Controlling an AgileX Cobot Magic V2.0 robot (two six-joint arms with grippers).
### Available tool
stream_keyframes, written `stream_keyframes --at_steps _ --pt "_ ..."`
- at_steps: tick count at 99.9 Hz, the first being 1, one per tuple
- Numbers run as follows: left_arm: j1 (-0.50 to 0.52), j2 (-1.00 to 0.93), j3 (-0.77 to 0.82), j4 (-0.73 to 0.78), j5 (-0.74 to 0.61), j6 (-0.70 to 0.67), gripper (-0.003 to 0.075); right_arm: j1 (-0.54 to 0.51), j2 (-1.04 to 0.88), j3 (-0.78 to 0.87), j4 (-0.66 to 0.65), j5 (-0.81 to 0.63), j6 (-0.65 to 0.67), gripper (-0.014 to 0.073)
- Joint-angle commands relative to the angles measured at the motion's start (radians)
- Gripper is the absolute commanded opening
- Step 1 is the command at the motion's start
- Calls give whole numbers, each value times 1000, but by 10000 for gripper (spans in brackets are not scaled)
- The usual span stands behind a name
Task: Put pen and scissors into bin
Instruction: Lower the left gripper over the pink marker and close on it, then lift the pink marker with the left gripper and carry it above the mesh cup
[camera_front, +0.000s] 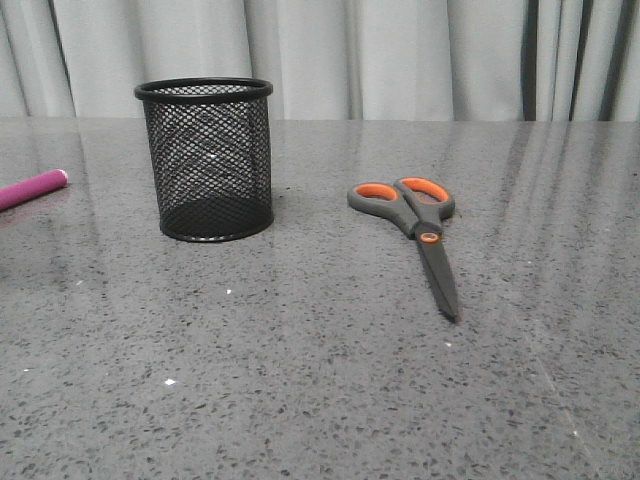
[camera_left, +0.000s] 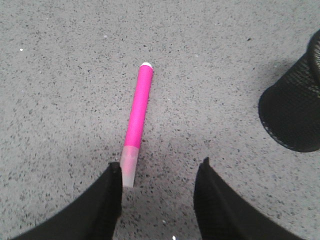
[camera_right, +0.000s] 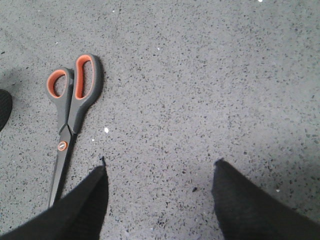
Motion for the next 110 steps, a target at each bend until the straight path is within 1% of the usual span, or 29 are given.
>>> stream_keyframes --at_steps 1,19,58,71,110 --pt "3 42 -52 -24 -38 41 326 0 0 -36 7 -48 -15 412" --pt "3 172 -111 -24 2 123 326 0 0 -36 7 -48 -15 412" --pt "3 382 -223 -22 12 177 326 0 0 -36 7 -48 -15 412" --pt "3 409 -231 -22 -2 224 326 0 0 -36 7 -46 -15 412" --pt "3 488 -233 -24 -43 228 326 0 0 -36 7 -46 -15 412"
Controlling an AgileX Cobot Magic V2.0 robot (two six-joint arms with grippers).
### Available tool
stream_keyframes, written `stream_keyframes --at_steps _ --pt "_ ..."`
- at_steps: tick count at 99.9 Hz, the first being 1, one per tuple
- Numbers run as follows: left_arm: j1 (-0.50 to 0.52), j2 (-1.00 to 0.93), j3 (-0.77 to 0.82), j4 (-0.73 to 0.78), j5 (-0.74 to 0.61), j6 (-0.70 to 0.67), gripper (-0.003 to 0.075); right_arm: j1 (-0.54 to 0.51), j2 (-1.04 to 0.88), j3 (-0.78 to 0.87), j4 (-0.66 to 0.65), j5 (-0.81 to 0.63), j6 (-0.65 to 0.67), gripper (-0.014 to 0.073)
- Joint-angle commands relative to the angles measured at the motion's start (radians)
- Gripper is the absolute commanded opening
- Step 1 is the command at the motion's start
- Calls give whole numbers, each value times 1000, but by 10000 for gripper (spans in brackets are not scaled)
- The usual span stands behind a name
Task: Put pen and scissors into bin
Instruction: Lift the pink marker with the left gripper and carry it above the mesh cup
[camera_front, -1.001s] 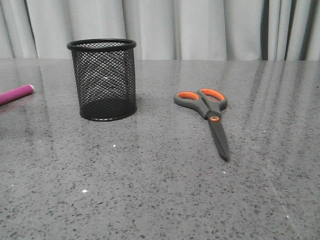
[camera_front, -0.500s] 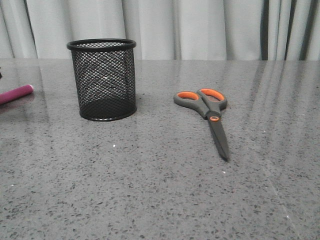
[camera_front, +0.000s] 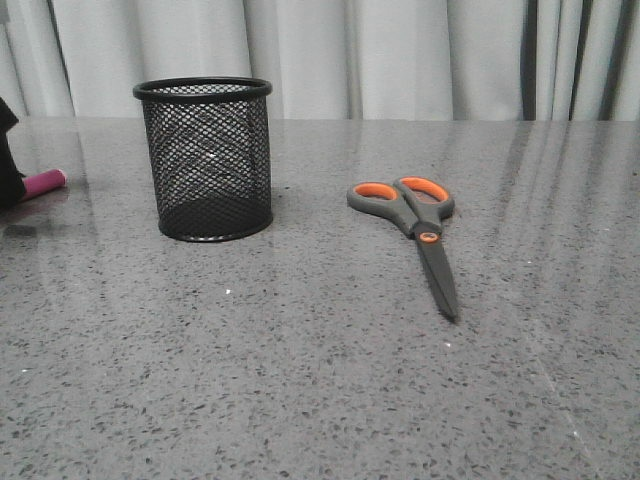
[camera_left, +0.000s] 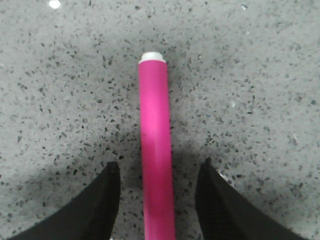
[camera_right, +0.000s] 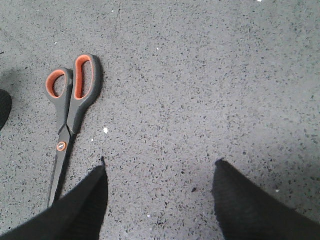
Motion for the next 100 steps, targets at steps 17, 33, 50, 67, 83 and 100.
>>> stream_keyframes --at_steps 17,33,50,67,83,100 --pt "3 -21 -33 -26 -43 12 316 0 0 -36 7 -44 -14 412" --pt "3 -14 -33 -29 -22 19 223 0 0 -36 7 -44 -14 412" --pt "3 -9 -33 -45 4 19 5 0 0 -36 7 -44 -14 412" --pt "3 -68 -33 -70 -1 21 -22 0 0 -36 7 -44 -14 412" --pt "3 -207 -33 -119 -47 24 -22 0 0 -36 7 -49 -14 412" --pt "3 -363 -33 -354 -109 172 -22 0 0 -36 7 -50 -14 412"
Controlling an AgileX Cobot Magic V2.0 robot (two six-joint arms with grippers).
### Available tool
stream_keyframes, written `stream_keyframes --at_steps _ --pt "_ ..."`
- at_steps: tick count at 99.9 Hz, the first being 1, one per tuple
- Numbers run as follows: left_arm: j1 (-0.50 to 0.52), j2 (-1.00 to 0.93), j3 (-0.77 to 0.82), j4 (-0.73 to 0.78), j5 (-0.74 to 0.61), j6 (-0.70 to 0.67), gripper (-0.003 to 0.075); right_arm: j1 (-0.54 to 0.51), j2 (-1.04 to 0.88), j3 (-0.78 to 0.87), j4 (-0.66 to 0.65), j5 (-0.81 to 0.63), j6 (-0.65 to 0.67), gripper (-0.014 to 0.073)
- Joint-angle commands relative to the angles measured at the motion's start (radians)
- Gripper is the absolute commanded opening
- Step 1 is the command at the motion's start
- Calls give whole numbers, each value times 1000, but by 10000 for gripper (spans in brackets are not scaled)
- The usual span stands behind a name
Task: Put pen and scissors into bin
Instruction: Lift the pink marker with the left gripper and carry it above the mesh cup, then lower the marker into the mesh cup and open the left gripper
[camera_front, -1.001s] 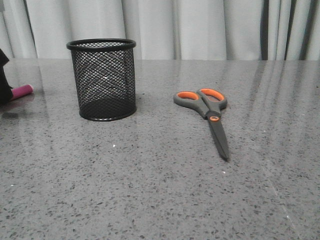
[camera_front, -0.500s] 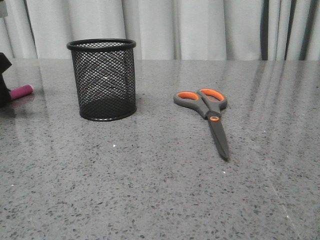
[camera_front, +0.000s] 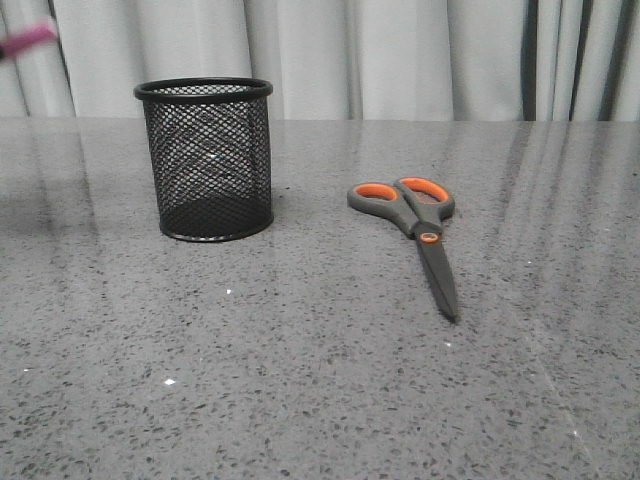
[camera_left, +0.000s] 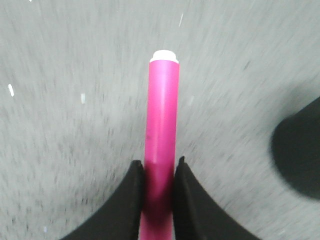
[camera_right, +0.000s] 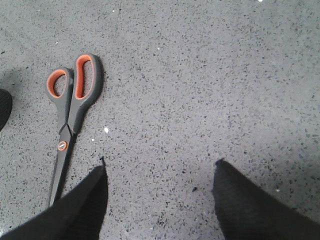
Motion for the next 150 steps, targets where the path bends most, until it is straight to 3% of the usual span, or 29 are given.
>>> stream_keyframes --at_steps 1,20,41,63,91,136,150 --pt "3 -96 -26 -190 -72 95 -22 0 0 -36 7 -50 -14 412" --pt "-93 -150 -26 -468 -136 266 -22 0 0 -36 7 -50 -14 412" --pt "-311 -114 -26 -471 -336 280 -22 0 0 -36 7 -46 -14 412" --pt "-455 -13 -26 -467 -486 294 -22 0 0 -36 7 -44 -14 412" --pt "-473 107 -26 -454 -485 294 -22 0 0 -36 7 -18 -14 412" --pt "-473 152 -14 -432 -450 294 -22 0 0 -36 7 -11 -14 412" --pt "-473 152 -14 -364 -444 294 -22 0 0 -36 7 -11 -14 412"
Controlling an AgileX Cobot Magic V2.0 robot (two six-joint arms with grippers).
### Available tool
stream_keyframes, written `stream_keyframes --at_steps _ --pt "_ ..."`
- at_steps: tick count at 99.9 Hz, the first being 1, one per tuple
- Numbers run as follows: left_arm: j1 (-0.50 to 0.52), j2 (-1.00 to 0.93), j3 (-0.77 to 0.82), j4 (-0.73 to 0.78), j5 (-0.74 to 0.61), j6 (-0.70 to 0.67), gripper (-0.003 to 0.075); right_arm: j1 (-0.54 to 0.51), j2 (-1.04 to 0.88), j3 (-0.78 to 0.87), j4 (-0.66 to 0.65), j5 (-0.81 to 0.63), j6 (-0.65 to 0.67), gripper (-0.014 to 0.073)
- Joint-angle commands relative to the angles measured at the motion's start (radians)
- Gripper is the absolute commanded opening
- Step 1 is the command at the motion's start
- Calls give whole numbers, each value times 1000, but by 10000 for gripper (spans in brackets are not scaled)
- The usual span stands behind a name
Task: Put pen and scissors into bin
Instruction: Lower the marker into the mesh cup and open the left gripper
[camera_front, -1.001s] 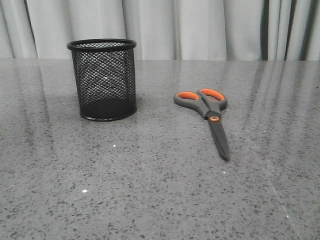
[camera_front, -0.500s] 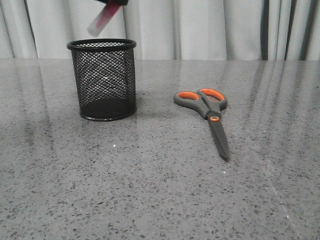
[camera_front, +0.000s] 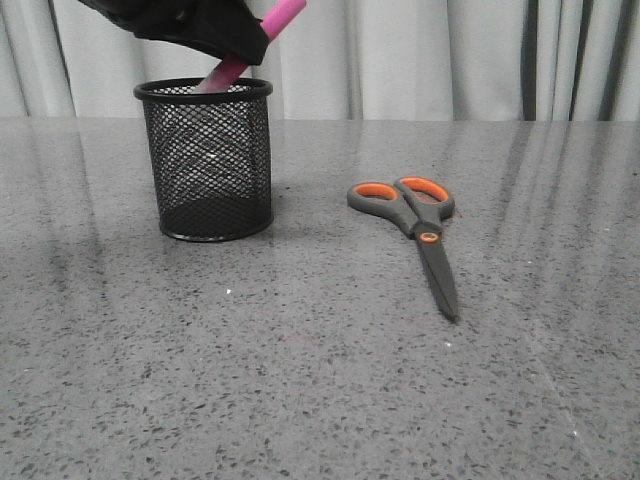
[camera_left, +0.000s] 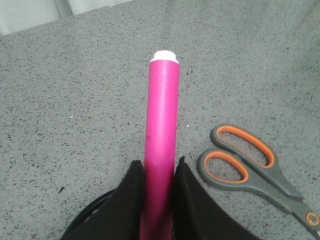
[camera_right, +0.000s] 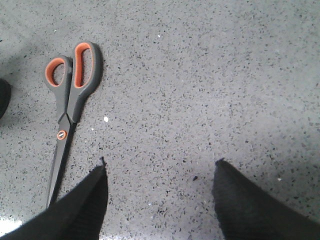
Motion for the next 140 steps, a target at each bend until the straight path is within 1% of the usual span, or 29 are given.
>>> stream_keyframes --at_steps 1,19,38,44,53,58,70,77,99,127,140 --pt "-10 -34 -28 23 -28 -2 -22 0 0 -35 7 -47 -14 412" --pt "-10 -34 -28 26 -19 -2 -21 0 0 -35 7 -47 -14 412" --pt "-10 -26 -28 32 20 -2 -19 0 0 -35 7 -44 -14 412" --pt "-10 -26 -28 32 36 -2 -4 0 0 -35 7 -40 -14 412" --pt "-10 -26 -28 34 38 -2 72 0 0 -35 7 -34 -14 412" --pt "-8 -26 -28 36 38 -2 134 0 0 -35 7 -32 -14 412" --pt "-2 -26 -30 36 38 -2 319 0 0 -35 7 -29 -14 412" --pt "5 -28 -31 36 35 -3 379 0 0 -35 7 -28 -14 412" --pt "45 -107 -37 46 38 -3 388 0 0 -35 7 -28 -14 412" --pt "151 -272 -37 46 42 -3 387 0 0 -35 7 -19 -14 412" --pt "201 -314 -37 46 77 -3 387 0 0 -35 12 -19 -14 412"
